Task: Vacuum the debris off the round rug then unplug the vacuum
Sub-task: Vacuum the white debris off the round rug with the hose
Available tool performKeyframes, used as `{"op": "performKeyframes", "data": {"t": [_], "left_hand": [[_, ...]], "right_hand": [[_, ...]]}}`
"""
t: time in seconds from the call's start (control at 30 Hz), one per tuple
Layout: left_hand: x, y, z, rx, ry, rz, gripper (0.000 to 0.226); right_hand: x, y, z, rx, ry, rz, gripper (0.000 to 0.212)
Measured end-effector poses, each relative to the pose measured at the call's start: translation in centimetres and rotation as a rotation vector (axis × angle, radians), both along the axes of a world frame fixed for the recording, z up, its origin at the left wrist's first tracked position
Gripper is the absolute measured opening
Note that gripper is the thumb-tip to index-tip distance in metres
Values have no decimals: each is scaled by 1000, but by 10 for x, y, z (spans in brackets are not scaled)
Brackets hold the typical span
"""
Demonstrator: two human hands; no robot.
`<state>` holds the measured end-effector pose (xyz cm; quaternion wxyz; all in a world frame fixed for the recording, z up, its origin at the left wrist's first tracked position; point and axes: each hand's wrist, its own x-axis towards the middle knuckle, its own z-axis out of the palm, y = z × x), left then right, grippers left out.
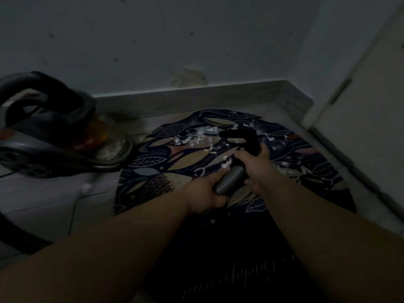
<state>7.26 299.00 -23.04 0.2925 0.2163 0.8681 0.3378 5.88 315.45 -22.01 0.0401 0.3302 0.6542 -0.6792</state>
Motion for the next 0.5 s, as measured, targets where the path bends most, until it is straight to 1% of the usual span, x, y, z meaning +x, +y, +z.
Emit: {"op": "performKeyframes", "data": {"t": [0.13, 0.27, 0.37, 0.5], "left_hand": [[27, 52, 18, 90, -58, -35, 74], [52, 104, 26, 113, -49, -84, 72], [67, 137, 22, 82, -37, -132, 74], [80, 172, 8, -29, 11, -242, 78]], "right_hand": [[30, 50, 18, 31, 36, -60, 84], [60, 101, 27, 59, 56, -95, 80], [81, 133, 22, 70, 42, -130, 79], [106, 166, -2, 49, -7, -227, 83]]}}
